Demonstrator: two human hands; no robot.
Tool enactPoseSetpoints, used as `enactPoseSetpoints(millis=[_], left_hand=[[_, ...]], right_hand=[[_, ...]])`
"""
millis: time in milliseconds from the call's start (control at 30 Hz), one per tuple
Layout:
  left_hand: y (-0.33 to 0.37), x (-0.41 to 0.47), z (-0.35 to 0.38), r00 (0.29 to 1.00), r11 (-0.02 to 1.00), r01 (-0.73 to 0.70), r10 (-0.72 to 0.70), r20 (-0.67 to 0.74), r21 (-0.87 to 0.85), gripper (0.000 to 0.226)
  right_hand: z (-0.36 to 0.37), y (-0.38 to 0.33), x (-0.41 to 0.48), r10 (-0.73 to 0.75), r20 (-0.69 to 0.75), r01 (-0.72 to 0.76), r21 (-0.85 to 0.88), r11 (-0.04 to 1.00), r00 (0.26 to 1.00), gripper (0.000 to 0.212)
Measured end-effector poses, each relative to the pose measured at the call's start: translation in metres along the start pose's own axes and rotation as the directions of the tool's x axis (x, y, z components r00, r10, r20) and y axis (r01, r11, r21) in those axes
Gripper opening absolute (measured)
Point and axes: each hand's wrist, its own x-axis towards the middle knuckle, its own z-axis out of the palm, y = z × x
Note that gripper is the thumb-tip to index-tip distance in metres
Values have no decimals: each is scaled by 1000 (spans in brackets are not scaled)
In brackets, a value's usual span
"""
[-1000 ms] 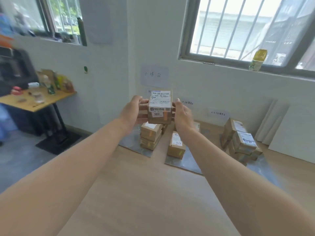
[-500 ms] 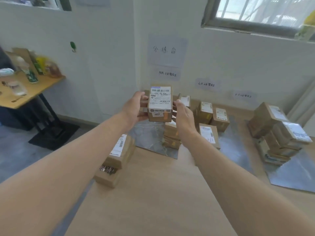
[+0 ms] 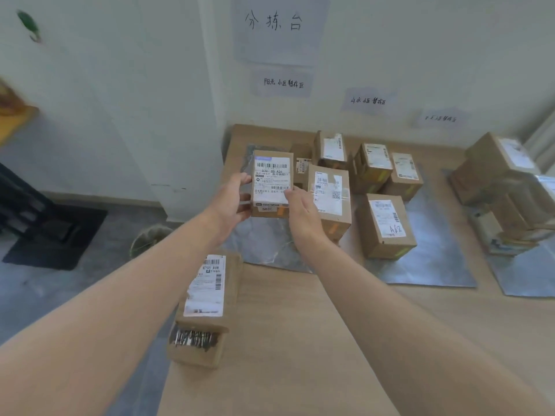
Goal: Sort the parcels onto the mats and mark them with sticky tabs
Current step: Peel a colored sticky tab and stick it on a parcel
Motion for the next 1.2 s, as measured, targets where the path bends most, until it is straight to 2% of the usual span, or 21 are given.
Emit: enactPoseSetpoints(millis=[333, 533, 667, 833, 967, 1067, 1200], left_hand=[[-29, 118, -8, 990, 986, 138, -134, -49, 95, 37], [-58, 188, -4, 967, 965, 250, -246, -58, 82, 36], [-75, 223, 1, 960, 958, 277, -273, -59, 68, 33], [-88, 256, -8, 958, 959, 281, -283, -51, -27, 50], [-95, 267, -9, 966, 952, 254, -260, -11, -170, 53], [-92, 262, -8, 970, 946, 240, -244, 9, -216, 55], [-77, 233, -10, 967, 955, 252, -253, 14, -156, 59]], right_hand=[[39, 37, 103, 162, -20, -160, 72, 984, 987, 33], [69, 66, 160, 241, -194, -198, 217, 956, 951, 33], [93, 105, 208, 272, -285, -191, 282, 940, 919, 55], [100, 120, 236, 276, -317, -174, 316, 933, 907, 78], [95, 113, 236, 286, -318, -170, 347, 922, 904, 71], [90, 110, 228, 314, -308, -196, 358, 913, 898, 67], [81, 104, 203, 338, -258, -234, 362, 902, 905, 20]])
